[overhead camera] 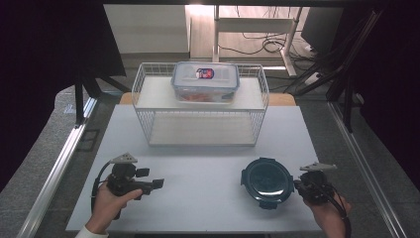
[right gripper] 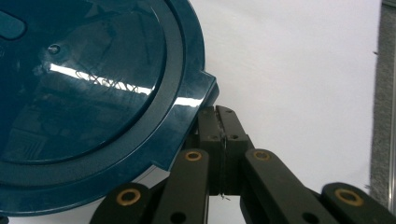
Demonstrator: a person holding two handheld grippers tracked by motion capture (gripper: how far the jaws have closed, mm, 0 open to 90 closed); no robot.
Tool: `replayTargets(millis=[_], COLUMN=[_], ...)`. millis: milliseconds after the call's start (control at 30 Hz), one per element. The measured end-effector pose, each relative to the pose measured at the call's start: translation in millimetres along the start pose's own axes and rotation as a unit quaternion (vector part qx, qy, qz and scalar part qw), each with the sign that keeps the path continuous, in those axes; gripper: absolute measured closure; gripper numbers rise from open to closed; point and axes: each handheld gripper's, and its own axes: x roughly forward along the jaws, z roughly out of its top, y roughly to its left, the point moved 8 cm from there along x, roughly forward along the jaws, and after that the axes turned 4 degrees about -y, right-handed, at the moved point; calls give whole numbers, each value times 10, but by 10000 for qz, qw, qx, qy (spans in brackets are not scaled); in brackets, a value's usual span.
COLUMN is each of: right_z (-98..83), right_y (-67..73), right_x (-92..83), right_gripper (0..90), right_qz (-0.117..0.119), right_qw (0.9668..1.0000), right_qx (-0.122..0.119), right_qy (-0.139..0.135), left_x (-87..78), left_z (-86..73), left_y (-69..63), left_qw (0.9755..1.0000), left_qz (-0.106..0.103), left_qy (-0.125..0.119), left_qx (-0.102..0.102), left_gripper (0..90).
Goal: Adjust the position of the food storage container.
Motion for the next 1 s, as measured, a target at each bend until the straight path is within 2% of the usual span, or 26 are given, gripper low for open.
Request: replayTargets(millis=[267,667,1000], right_z=[85,216,311], right_y=[166,516,820], right_x=[61,148,202], right_gripper=[894,894,894], right_qz=[100,260,524], right_qw=[9999,9990,9972], right_qx=[-98,-358,-537], right_qy=[-28,-43,-52], left_x=[5,8,21], left_z=[1,-4,-8], left_y=[4,17,9], left_qw=[10000,10000,10000], left_qz=[-2,-15,-48], left_qy=[1,1,41], left_qx=[-13,-65,-69], left_gripper=[209,208,209])
